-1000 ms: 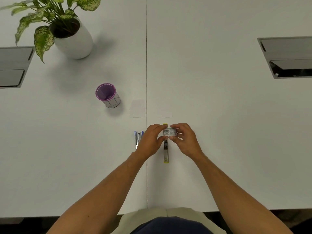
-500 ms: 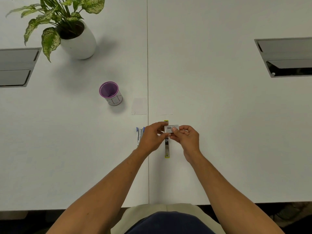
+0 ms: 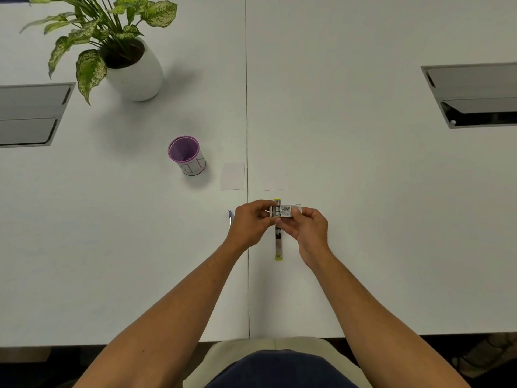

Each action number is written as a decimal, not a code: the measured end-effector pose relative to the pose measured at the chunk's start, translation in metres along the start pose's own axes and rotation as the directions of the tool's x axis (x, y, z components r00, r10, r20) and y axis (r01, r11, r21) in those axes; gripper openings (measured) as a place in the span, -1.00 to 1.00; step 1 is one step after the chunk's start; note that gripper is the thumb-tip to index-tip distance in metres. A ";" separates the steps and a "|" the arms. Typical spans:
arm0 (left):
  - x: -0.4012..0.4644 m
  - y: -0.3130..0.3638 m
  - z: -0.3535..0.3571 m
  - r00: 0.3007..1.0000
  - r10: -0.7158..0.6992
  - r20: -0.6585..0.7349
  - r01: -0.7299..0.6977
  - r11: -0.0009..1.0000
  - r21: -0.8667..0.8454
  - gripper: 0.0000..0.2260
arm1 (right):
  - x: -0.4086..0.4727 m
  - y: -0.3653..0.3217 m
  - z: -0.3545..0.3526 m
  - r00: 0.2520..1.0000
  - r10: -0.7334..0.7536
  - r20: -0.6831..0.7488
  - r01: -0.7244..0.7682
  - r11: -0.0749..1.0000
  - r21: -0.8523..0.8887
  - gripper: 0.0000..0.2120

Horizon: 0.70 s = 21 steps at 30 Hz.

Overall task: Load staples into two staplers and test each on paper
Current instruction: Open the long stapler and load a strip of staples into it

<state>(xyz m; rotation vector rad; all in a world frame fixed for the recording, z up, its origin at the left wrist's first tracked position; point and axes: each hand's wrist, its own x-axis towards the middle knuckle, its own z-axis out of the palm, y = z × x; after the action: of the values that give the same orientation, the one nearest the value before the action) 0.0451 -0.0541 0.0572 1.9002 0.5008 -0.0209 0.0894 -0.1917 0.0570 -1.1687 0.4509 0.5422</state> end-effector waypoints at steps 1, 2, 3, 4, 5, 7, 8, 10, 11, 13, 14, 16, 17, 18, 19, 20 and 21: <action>0.000 0.000 -0.001 1.000 0.001 0.000 -0.001 1.000 0.001 -0.67 | 0.000 -0.001 0.001 1.000 0.004 0.001 -0.004 1.000 0.001 -0.96; 0.000 0.001 -0.002 1.000 0.003 0.001 -0.003 1.000 0.001 -0.67 | 0.000 -0.001 0.001 1.000 0.005 -0.001 -0.005 1.000 -0.001 -0.96; 0.000 0.001 -0.002 1.000 0.006 0.003 -0.006 1.000 -0.002 -0.68 | 0.000 -0.001 0.001 1.000 0.004 -0.008 -0.004 1.000 -0.004 -0.95; 0.000 0.001 -0.002 1.000 0.010 0.003 -0.010 1.000 -0.004 -0.68 | 0.000 -0.001 0.002 1.000 0.001 -0.020 -0.001 1.000 -0.006 -0.95; 0.000 0.002 -0.002 1.000 0.012 0.002 -0.012 1.000 -0.006 -0.68 | 0.000 0.000 0.002 0.999 -0.002 -0.036 0.002 1.000 -0.009 -0.95; 0.000 0.003 -0.002 1.000 0.017 -0.001 -0.017 1.000 -0.007 -0.69 | 0.000 0.000 0.003 0.998 -0.017 -0.053 0.016 1.000 -0.016 -0.93; 0.000 0.003 -0.002 1.000 0.021 -0.003 -0.021 1.000 -0.010 -0.69 | 0.000 0.001 0.003 0.998 -0.032 -0.051 0.031 0.999 -0.022 -0.90; 0.000 0.003 -0.003 1.000 0.024 -0.003 -0.024 0.999 -0.023 -0.69 | -0.001 0.001 0.004 0.997 -0.066 -0.041 0.065 0.997 -0.043 -0.81; 0.000 0.004 -0.004 1.000 0.022 0.002 -0.021 0.999 -0.028 -0.69 | -0.002 0.001 0.004 0.996 -0.079 -0.040 0.077 0.996 -0.055 -0.78; -0.001 0.005 -0.005 1.000 0.013 0.011 -0.012 0.999 -0.040 -0.68 | -0.002 0.000 0.005 0.995 -0.093 -0.048 0.090 0.994 -0.061 -0.78; -0.002 0.006 -0.004 1.000 0.009 0.009 -0.008 0.999 -0.050 -0.67 | -0.002 0.000 0.005 0.994 -0.097 -0.055 0.094 0.994 -0.059 -0.79; -0.006 0.009 -0.003 1.000 0.005 -0.026 -0.007 0.998 -0.068 -0.63 | 0.000 -0.001 0.005 0.991 -0.107 -0.075 0.103 0.993 -0.063 -0.78; -0.008 0.011 -0.001 0.998 0.012 -0.059 -0.016 0.998 -0.068 -0.63 | 0.001 -0.001 0.005 0.990 -0.113 -0.086 0.107 0.992 -0.068 -0.76; -0.010 0.012 0.001 0.995 0.026 -0.097 -0.032 0.998 -0.059 -0.67 | 0.001 0.000 0.005 0.988 -0.118 -0.098 0.112 0.991 -0.072 -0.75; -0.011 0.014 0.003 0.990 0.046 -0.133 -0.052 0.998 -0.039 -0.73 | 0.002 -0.001 0.005 0.986 -0.125 -0.109 0.117 0.990 -0.076 -0.75; -0.011 0.015 0.005 0.985 0.069 -0.160 -0.072 0.997 -0.010 -0.80 | 0.002 0.000 0.004 0.984 -0.131 -0.120 0.123 0.989 -0.078 -0.76; -0.011 0.015 0.007 0.980 0.094 -0.175 -0.091 0.995 0.026 -0.86 | 0.003 0.000 0.004 0.982 -0.139 -0.129 0.129 0.988 -0.081 -0.78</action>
<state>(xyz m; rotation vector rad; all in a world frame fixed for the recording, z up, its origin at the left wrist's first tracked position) 0.0417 -0.0688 0.0707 1.9513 0.5319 0.2062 0.0918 -0.1870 0.0565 -1.3002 0.4664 0.3672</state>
